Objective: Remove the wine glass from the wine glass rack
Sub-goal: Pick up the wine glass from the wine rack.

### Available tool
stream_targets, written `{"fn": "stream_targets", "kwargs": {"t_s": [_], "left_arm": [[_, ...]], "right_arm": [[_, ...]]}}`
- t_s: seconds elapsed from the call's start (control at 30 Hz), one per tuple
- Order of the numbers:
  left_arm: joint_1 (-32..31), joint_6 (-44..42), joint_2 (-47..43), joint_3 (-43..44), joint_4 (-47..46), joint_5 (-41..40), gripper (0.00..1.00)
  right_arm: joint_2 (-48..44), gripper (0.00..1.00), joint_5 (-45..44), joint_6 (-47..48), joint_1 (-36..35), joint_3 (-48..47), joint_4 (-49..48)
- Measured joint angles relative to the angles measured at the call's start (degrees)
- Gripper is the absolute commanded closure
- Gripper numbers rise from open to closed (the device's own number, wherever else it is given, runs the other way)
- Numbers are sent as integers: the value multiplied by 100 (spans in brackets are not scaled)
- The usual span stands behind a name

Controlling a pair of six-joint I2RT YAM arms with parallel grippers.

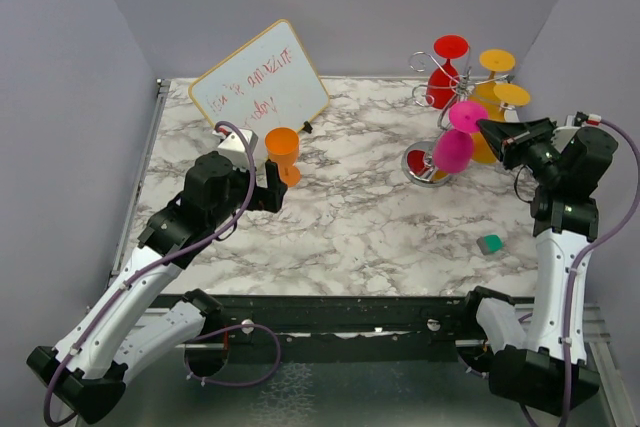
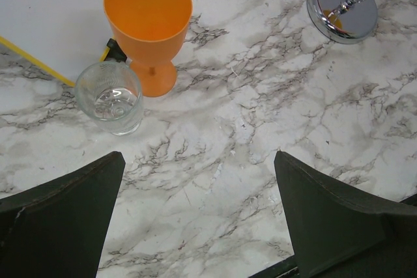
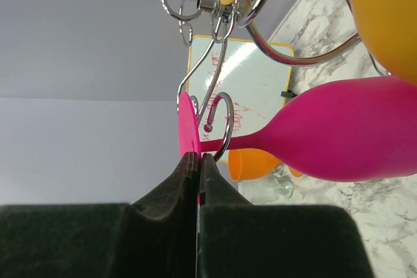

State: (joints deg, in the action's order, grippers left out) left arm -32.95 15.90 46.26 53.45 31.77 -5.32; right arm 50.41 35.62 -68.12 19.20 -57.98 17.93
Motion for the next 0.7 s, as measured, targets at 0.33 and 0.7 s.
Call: {"fn": "stream_targets", "kwargs": {"t_s": [0.33,0.7], "left_arm": [[0,20,13,0,-48,20,1],[0,59,17,-83,-85,44,1]], "right_arm": [[138,100,186,-332,-2,94,-629],[332,100,170,-632,-2,149,-981]]}}
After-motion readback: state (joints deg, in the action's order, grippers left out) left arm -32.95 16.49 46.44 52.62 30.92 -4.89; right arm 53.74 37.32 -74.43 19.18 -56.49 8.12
